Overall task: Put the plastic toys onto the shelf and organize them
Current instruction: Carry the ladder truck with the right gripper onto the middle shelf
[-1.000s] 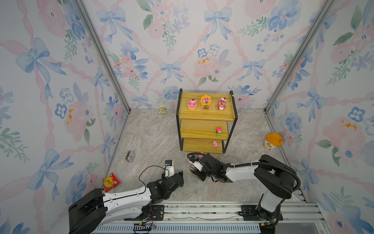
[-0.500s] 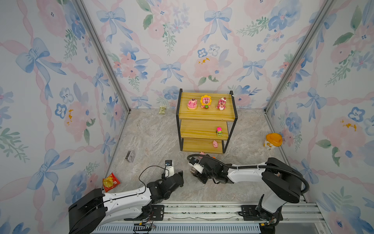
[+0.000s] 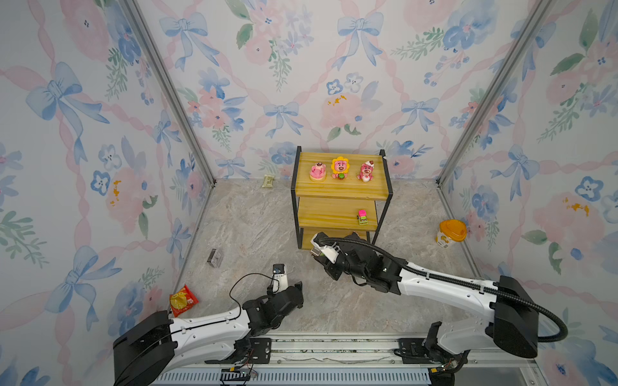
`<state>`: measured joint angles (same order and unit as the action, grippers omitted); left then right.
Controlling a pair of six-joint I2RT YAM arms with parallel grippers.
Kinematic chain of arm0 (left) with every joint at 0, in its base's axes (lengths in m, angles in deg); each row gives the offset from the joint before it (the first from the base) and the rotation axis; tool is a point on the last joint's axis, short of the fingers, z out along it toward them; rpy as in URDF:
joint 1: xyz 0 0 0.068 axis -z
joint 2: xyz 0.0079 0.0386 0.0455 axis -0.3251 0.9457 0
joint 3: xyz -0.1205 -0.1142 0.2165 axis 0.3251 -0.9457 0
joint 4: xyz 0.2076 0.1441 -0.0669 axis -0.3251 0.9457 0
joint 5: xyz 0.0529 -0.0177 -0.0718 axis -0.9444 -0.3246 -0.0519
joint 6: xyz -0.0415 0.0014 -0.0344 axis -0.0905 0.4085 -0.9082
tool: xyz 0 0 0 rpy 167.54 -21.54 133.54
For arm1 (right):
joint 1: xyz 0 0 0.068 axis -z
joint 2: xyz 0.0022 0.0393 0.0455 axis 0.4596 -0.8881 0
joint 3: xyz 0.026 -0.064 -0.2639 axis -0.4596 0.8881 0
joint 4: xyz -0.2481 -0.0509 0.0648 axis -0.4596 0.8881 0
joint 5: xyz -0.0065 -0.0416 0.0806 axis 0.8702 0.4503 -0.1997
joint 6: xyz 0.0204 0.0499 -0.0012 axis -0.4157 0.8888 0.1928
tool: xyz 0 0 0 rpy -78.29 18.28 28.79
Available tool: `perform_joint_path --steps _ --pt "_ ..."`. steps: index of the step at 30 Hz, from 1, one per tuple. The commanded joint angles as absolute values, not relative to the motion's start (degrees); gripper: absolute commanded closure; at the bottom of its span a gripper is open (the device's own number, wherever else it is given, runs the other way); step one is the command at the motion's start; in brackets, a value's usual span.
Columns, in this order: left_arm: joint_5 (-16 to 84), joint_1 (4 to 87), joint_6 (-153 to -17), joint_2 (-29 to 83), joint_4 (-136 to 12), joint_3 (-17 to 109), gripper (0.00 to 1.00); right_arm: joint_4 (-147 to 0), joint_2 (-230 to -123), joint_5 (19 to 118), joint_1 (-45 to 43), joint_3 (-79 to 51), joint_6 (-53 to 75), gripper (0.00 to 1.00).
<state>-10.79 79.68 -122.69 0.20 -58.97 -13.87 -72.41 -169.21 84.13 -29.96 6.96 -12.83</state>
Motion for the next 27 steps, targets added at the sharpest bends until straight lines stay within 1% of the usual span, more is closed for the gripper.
perform_joint_path --steps 1,13,20,27 --pt "-11.5 79.3 -122.2 -0.5 -57.9 -13.8 0.27 -72.1 -169.5 87.4 -27.9 3.8 -15.9 0.78" --pt "-12.3 79.3 -121.8 -0.2 -57.9 -13.7 0.27 -78.6 -177.6 89.5 -24.2 -3.7 -16.9 0.79" --pt "-12.5 79.3 -121.5 -0.2 -57.9 -13.7 0.27 -82.7 -181.5 92.3 -24.1 -5.4 -16.2 0.79" --pt "-12.7 79.2 -121.2 -0.8 -57.9 -14.0 0.27 -85.3 -183.1 96.6 -24.9 -5.9 -16.0 0.79"
